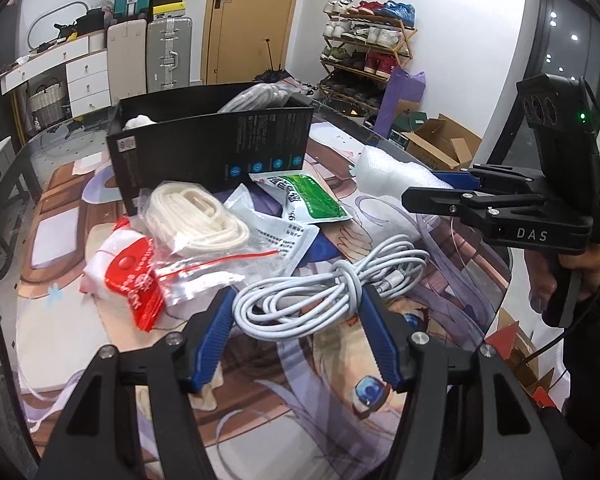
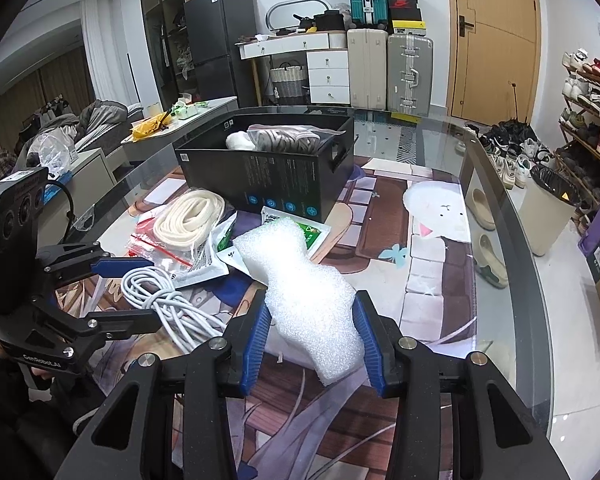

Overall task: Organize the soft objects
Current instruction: 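Carry the cable with the left gripper and the foam with the right gripper toward the box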

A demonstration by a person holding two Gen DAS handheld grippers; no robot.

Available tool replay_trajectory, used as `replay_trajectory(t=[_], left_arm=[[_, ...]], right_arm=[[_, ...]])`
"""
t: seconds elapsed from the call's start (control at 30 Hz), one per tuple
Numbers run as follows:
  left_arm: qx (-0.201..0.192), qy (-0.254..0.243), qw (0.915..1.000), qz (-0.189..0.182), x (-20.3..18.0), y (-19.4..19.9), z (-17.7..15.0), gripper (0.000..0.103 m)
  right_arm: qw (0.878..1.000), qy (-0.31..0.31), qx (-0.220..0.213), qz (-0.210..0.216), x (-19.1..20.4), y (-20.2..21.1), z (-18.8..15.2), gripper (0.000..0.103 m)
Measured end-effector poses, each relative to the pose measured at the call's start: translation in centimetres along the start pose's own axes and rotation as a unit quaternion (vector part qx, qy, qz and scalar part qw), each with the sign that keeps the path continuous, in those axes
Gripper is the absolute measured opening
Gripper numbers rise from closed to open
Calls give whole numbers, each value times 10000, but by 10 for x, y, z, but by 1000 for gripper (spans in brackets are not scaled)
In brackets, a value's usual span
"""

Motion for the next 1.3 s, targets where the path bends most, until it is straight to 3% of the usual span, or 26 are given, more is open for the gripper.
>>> replay_trajectory(t=[0.9,1.3], left_arm=[[-266,490,9984,-90,25,24,9,62],[-570,523,9970,-82,26,39,22,62]], right_arm=[[9999,53,-108,2,4,6,4,42],[9997,75,-237,-36,6,13,8,42]])
Point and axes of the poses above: each gripper's, at about its wrist camera, not at the fingertips, and y roughly against the way its jaws point, x to its left, z to its top, the point moved 1 cm from there along -y, roughly the way its jaws point, and after that the axes turned 13 degrees about y, right-handed, at the moved point
